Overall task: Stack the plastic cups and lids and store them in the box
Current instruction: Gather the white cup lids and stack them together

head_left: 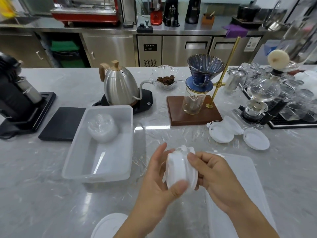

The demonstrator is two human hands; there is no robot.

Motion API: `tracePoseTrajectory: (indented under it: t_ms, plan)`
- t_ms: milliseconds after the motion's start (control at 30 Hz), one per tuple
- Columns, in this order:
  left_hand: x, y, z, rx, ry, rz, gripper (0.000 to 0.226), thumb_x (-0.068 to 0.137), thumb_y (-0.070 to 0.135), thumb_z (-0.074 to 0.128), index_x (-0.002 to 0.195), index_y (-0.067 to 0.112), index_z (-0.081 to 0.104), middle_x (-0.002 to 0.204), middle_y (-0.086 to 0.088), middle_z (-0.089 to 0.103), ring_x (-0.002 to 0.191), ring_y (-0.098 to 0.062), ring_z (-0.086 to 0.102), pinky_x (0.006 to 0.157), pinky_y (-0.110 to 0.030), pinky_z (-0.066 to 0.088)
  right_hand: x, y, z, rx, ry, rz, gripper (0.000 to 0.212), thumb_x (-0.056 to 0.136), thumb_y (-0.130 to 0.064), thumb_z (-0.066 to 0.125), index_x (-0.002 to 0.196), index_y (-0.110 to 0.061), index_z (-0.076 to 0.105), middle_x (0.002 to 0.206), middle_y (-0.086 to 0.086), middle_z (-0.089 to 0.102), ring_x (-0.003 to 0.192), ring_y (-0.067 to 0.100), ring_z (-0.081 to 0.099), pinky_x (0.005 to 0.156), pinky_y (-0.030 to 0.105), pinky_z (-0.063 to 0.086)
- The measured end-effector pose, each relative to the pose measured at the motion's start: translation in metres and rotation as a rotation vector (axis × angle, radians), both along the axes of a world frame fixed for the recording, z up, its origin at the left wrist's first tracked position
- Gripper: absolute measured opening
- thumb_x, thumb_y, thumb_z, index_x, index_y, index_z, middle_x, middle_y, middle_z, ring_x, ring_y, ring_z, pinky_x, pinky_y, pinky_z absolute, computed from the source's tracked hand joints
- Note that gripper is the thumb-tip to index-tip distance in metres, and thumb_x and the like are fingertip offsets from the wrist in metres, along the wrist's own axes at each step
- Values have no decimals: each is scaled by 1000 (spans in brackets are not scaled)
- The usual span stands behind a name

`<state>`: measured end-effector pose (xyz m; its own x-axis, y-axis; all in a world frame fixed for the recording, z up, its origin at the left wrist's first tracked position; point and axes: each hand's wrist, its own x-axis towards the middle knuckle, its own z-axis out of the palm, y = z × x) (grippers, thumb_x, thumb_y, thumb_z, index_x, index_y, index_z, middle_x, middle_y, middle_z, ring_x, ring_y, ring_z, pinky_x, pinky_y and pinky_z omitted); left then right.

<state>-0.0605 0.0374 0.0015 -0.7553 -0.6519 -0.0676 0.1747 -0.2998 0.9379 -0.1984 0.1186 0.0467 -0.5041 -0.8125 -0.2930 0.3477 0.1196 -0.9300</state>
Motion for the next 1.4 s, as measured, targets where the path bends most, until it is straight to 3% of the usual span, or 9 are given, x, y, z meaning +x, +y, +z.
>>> tracePoseTrajectory:
  t_ms: [100, 200, 333, 467, 633, 800, 1033, 1200, 1400]
  plan:
    - [4, 3, -1, -166, -65, -10, 95, 64, 29, 89, 145, 43, 42, 143, 20, 53, 136, -10, 50, 103, -44, 53, 7, 1, 0, -17, -55, 41, 50, 87, -42, 70, 101, 6, 70, 84, 36, 66, 68, 35, 63, 58, 36, 50]
    - [6, 3, 0, -240, -107, -16, 94, 61, 29, 91, 143, 42, 46, 144, 19, 54, 134, -10, 52, 106, -45, 51, 12, 4, 0, -22, -97, 72, 49, 94, -47, 60, 109, -2, 72, 107, 35, 68, 89, 40, 67, 75, 42, 55]
    - [8, 3, 5, -308, -150, -47, 84, 61, 27, 93, 134, 40, 54, 143, 11, 55, 133, -17, 54, 104, -42, 52, 14, 7, 1, -44, -144, 84, 53, 95, -50, 55, 109, -2, 72, 109, 34, 69, 92, 40, 69, 78, 43, 58]
    - [10, 1, 8, -292, -169, -132, 84, 65, 20, 93, 134, 33, 48, 135, 11, 60, 124, -19, 61, 102, -41, 53, 15, 11, -1, -44, -140, 120, 52, 98, -46, 49, 111, -1, 71, 110, 33, 69, 100, 49, 68, 86, 48, 56]
    - [4, 8, 12, -116, -145, -213, 76, 70, -6, 83, 121, 34, 43, 95, 0, 70, 80, -22, 70, 75, -33, 58, 25, 9, -12, -48, -181, 190, 54, 93, -46, 52, 112, 2, 69, 105, 31, 65, 95, 39, 61, 79, 39, 52]
    - [-5, 7, 3, 34, -110, -66, 84, 58, 11, 87, 122, 45, 46, 120, -11, 61, 87, -23, 72, 65, -29, 56, 19, 14, -15, -99, -226, 264, 50, 97, -37, 42, 119, 0, 68, 109, 24, 62, 93, 32, 56, 76, 36, 47]
    - [-9, -5, 0, 370, 0, -14, 83, 42, 11, 83, 117, 38, 63, 119, -14, 61, 101, -30, 65, 79, -44, 58, -35, 16, -35, 143, 320, -73, 18, 97, -8, 57, 103, -13, 73, 90, 11, 75, 78, 23, 67, 67, 29, 53]
    - [-7, -6, 3, 514, 49, -38, 85, 41, 6, 80, 120, 30, 64, 126, -23, 64, 99, -38, 73, 77, -49, 60, -89, 12, -71, 344, 514, -267, 12, 92, -14, 66, 101, -19, 72, 93, 1, 74, 89, 25, 69, 80, 39, 56]
    - [-8, -8, 4, 628, 61, -53, 82, 43, 8, 85, 121, 29, 71, 129, -21, 67, 113, -44, 67, 79, -52, 60, -122, 7, -87, 440, 742, -343, 17, 88, -14, 68, 106, -15, 71, 102, 0, 69, 88, 15, 63, 72, 22, 44]
